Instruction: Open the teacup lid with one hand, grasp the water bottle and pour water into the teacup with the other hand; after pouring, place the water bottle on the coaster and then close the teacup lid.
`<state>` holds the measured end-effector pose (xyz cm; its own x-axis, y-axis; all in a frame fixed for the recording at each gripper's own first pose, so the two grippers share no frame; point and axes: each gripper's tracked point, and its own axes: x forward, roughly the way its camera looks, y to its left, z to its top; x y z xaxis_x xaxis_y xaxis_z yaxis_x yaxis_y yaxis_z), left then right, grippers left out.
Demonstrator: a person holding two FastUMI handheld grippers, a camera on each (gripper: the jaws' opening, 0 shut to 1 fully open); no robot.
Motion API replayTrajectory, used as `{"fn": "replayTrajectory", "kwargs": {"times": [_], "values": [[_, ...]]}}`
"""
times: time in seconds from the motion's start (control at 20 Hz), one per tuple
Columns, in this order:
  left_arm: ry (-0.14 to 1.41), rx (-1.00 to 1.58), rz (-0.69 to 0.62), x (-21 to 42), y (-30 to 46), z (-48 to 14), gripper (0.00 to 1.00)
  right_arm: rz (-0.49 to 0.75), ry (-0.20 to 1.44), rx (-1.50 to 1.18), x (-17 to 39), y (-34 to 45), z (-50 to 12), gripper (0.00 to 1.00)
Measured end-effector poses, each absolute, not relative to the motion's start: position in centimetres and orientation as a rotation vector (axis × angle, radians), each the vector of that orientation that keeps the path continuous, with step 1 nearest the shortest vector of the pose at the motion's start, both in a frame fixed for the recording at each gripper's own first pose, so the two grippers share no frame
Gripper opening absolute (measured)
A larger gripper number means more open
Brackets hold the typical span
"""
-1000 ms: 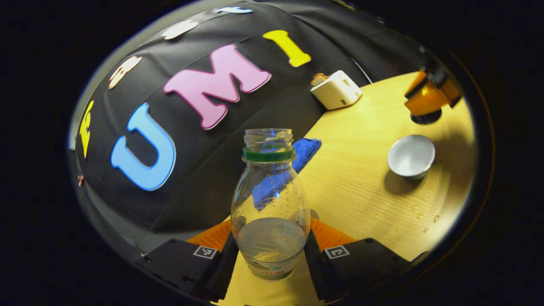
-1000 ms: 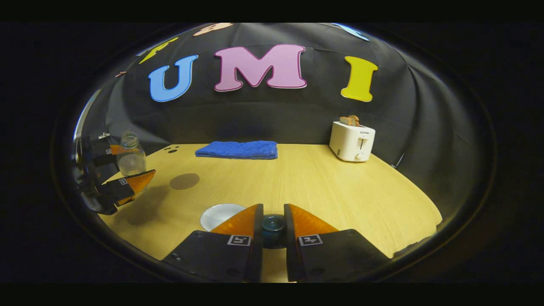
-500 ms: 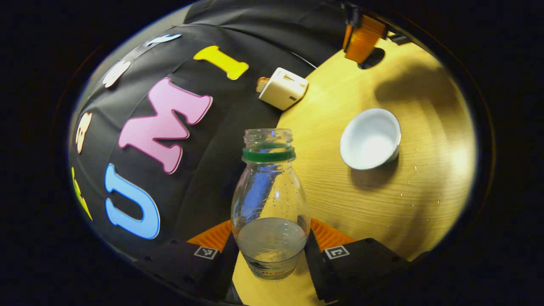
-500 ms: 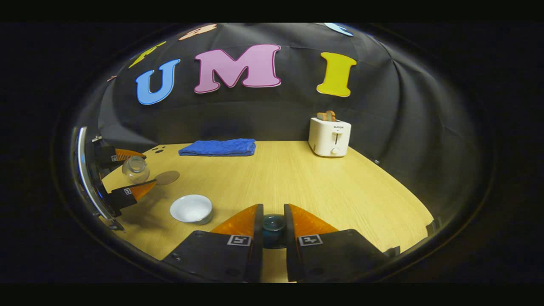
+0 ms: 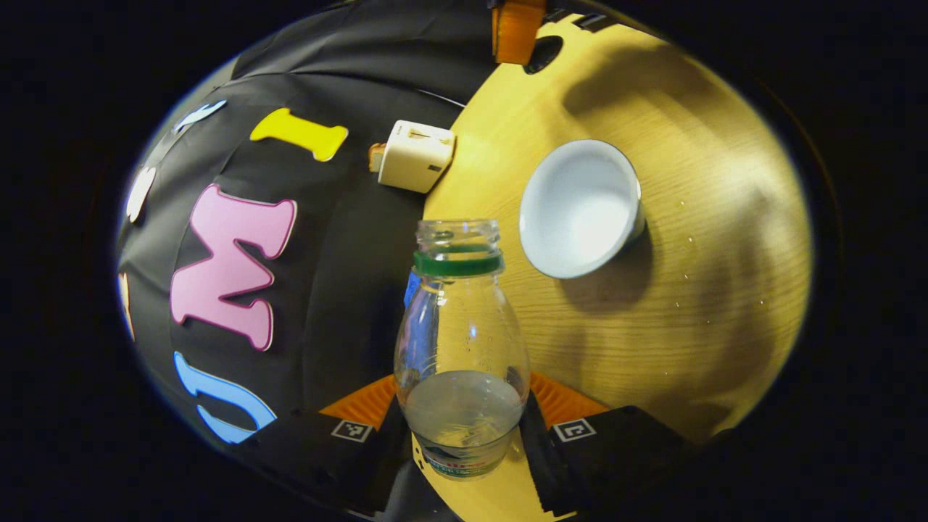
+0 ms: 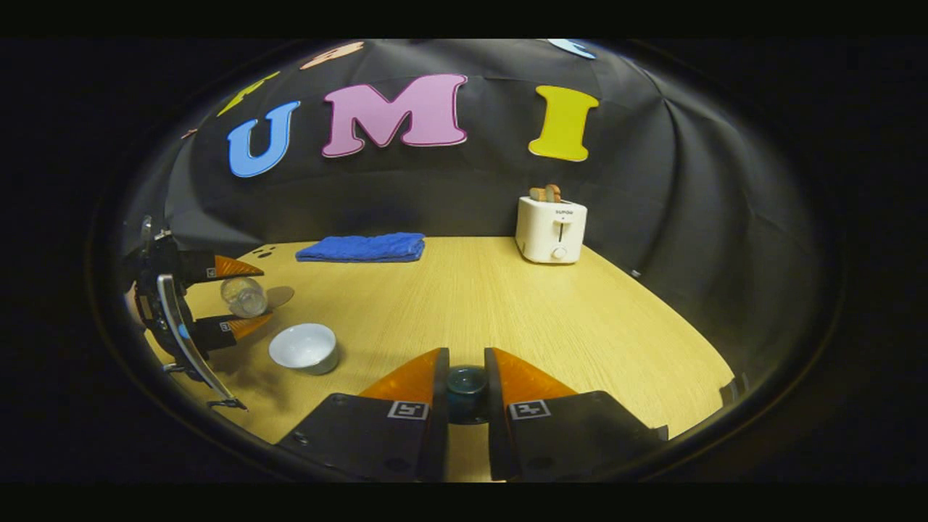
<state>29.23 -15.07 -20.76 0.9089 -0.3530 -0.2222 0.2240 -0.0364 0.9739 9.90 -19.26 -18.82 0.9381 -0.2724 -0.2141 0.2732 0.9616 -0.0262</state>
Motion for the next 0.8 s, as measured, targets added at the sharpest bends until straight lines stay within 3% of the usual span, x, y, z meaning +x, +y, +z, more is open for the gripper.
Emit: {"fn": "replayTrajectory", "kwargs": {"times": [0.15, 0.2, 0.8], "values": [[-0.118, 1.621, -0.491, 29.7, -15.4, -20.6, 0.75, -0.275, 0.216, -0.003, 10.3, -19.6, -18.9, 0.21], [-0.119, 1.643, -0.498, 29.9, -15.6, -20.5, 0.75, -0.272, 0.220, -0.002, 10.4, -19.6, -19.0, 0.25], [-0.175, 1.932, -0.583, 31.0, -16.8, -19.4, 0.75, -0.250, 0.222, 0.022, 10.6, -18.6, -19.4, 0.21]]}}
